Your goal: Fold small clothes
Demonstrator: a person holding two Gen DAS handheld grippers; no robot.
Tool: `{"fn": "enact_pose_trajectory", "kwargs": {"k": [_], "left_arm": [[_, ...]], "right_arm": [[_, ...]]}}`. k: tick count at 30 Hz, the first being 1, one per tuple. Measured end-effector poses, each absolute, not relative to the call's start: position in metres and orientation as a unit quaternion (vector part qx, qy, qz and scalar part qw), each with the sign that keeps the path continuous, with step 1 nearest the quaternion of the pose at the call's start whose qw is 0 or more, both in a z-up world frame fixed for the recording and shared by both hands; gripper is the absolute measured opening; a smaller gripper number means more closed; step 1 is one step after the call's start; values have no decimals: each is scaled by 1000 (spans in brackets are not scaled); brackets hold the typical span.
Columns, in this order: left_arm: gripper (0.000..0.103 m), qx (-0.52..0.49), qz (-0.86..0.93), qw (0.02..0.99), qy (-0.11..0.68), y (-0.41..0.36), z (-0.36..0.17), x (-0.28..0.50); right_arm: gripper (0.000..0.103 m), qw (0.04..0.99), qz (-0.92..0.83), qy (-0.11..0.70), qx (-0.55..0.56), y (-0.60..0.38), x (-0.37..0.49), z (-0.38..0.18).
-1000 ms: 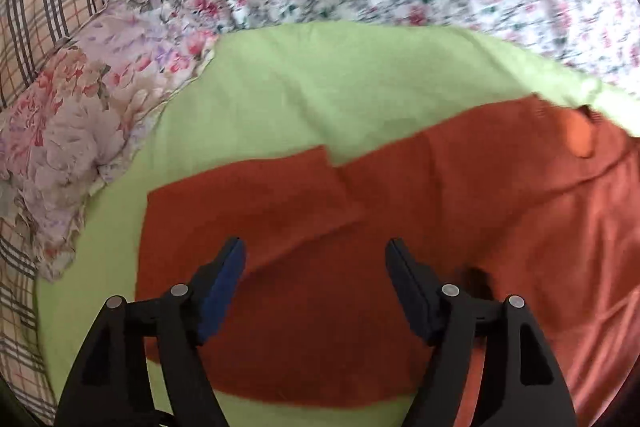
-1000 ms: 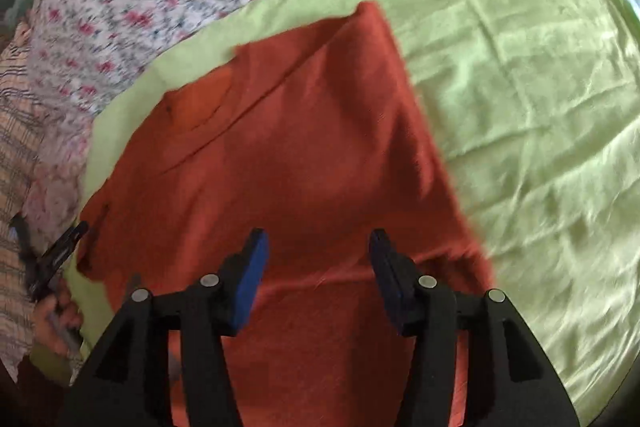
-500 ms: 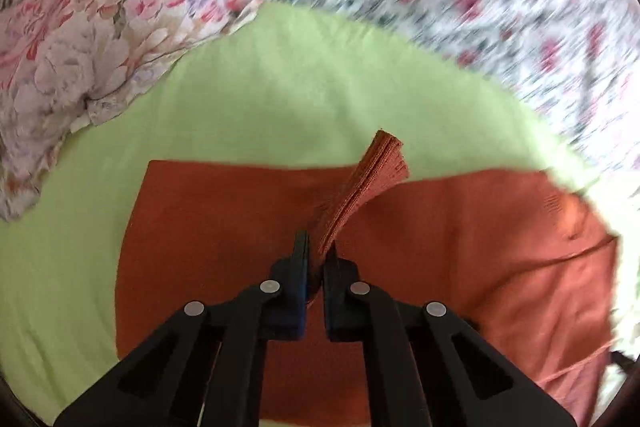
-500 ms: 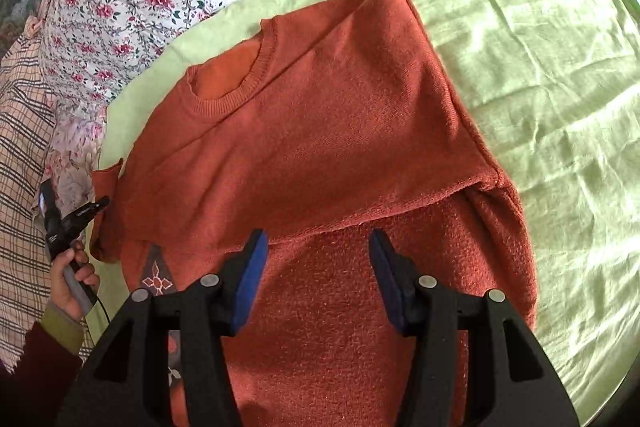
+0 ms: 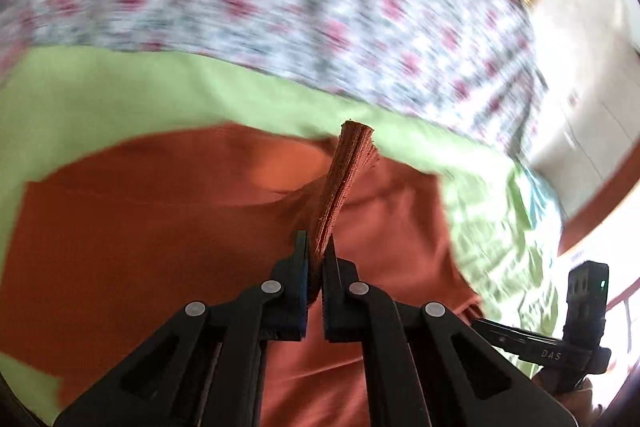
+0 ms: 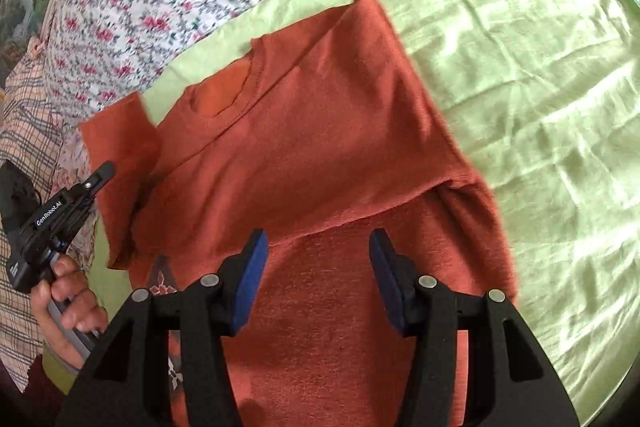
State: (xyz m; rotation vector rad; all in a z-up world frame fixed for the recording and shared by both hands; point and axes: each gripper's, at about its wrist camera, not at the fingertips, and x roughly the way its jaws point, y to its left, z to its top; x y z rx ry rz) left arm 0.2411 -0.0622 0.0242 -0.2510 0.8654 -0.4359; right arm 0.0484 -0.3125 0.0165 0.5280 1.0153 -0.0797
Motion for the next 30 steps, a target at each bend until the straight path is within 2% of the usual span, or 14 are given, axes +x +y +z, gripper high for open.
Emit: {"fn": "enact_pose_trajectory", "kwargs": {"k": [4,10,12,15,17,22,25,30], "left_arm": [[3,-87,-252,860,434,-132,-3,252],[5,-31,-258,827,499,-179,-60,257],[16,-36,-263,820,507,-174,-66,252],[22,-44,-261,822,505,-156,-60,240],[33,-40,-247,831,497,-137,-52,228],[43,-31,-159,860,485,-58,-37,192],[43,-40,-86,869,486,1,-35,175],[43,-89,16,860,502,89,-50,159]], "right_arm": [[54,838,-54,473,267,-332,40,17],[54,835,-66,470,277,-350,41,15],[54,836,-62,469,277,-350,45,16],[54,839,-48,467,276,-345,55,18],[54,839,-38,469,273,-337,64,17],[55,837,-16,476,270,-321,92,6],[59,828,-20,487,278,-317,107,-7],[59,826,-71,479,289,-321,111,-19]]}}
